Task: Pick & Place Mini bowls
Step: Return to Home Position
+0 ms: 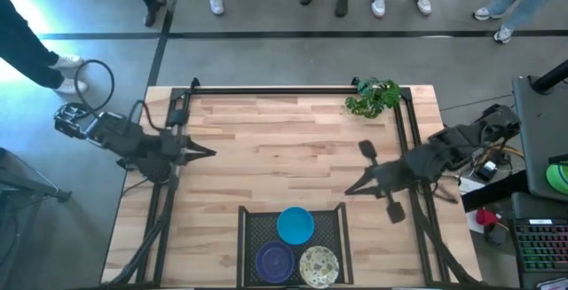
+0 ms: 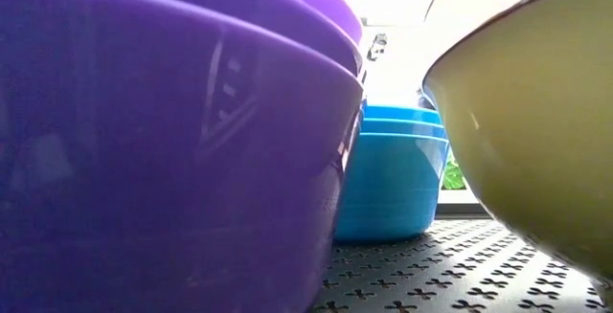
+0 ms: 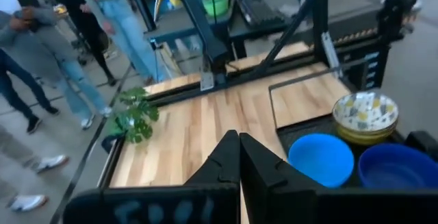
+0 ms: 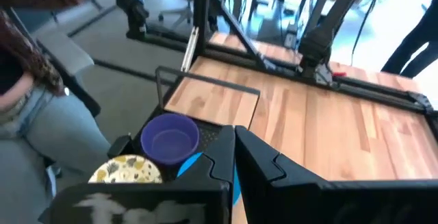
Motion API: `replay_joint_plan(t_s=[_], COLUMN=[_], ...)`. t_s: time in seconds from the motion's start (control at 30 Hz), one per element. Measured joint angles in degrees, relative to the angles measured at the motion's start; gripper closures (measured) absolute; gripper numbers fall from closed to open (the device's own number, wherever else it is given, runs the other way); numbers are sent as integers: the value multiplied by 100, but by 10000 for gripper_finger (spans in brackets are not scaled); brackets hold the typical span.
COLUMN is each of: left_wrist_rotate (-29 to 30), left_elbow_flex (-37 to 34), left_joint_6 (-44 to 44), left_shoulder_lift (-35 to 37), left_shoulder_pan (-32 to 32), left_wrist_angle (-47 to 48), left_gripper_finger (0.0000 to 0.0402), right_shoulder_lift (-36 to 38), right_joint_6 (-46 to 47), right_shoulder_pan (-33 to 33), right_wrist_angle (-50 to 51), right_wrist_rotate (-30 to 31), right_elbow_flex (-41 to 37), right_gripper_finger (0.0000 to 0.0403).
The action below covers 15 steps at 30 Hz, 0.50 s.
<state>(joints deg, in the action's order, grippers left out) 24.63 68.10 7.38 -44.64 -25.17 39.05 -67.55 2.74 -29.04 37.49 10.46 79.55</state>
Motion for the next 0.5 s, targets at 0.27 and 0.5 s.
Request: replay_joint_plan(t_s=[0.27, 0.5], left_wrist_rotate=[-123, -123], left_elbow_flex=[-633, -915], left_joint_6=[-17, 9], left_shoulder_lift=[952, 1572], left_shoulder_pan=[4, 2], left_wrist_angle=[-225, -306], left_gripper_finger=[402, 402], right_shoulder_lift=[1217, 2374], right_joint_6=[-155, -275], right_shoulder_pan=[3, 7], right_wrist_angle=[-725, -1322], right_wrist_rotate=[0, 12], right_elbow_flex=[-1022, -1977], right_gripper_finger=[394, 394])
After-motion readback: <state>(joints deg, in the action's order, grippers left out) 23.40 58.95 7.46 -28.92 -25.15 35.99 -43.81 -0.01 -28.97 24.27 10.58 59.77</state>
